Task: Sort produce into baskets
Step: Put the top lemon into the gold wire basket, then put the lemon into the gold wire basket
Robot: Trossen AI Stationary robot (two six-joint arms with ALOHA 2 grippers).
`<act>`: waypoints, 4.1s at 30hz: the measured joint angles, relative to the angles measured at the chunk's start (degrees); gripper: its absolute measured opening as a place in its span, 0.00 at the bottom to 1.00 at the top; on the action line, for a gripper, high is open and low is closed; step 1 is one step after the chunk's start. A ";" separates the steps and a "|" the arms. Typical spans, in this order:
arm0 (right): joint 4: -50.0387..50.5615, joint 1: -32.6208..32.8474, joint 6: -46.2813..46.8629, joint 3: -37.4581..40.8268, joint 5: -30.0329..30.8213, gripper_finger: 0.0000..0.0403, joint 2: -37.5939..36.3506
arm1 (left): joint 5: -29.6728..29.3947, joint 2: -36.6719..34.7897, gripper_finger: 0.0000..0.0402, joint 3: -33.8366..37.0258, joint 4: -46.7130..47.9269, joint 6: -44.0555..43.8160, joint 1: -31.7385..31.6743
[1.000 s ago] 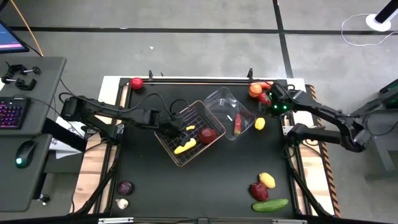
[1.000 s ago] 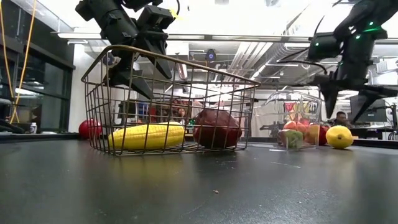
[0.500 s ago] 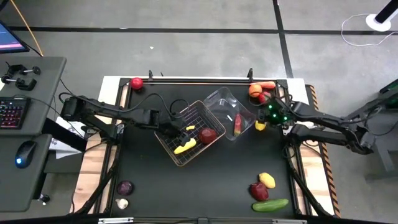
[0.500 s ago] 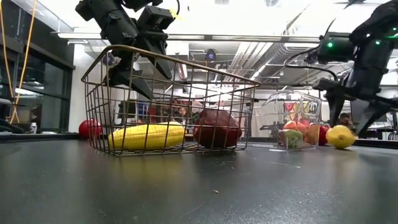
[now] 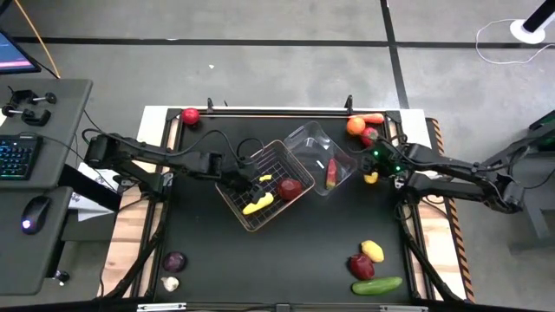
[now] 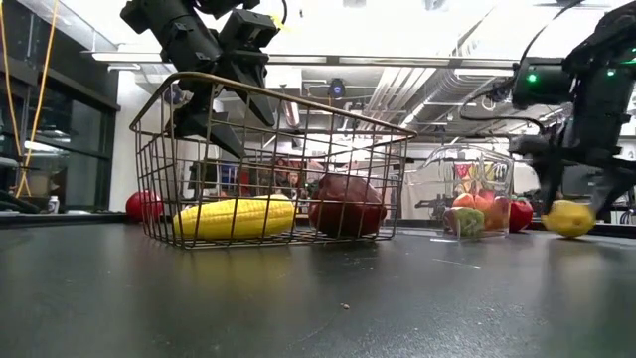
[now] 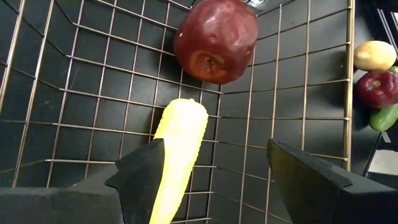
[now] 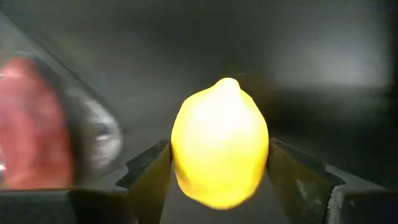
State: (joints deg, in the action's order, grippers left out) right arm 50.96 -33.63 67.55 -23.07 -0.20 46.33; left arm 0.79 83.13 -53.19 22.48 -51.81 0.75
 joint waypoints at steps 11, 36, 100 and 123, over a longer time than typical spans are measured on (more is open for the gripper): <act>-0.18 0.02 1.01 0.42 3.24 0.57 4.06 | -0.01 0.00 0.67 0.00 -0.02 -0.07 -0.01; -21.26 13.75 -18.30 -28.14 6.68 0.41 8.01 | 3.55 -11.17 0.67 0.00 -23.16 12.17 -0.77; 4.73 81.69 20.93 -28.44 -7.49 0.77 33.02 | -10.40 -29.79 0.67 -0.04 -14.64 19.28 -0.55; 3.37 81.63 11.43 -27.67 -8.13 0.75 46.59 | -10.40 -29.79 0.67 -0.04 -14.62 18.80 -0.78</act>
State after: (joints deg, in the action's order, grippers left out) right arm 54.33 48.00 78.99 -50.74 -8.34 92.92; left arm -9.61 53.34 -53.23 7.86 -33.01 -0.03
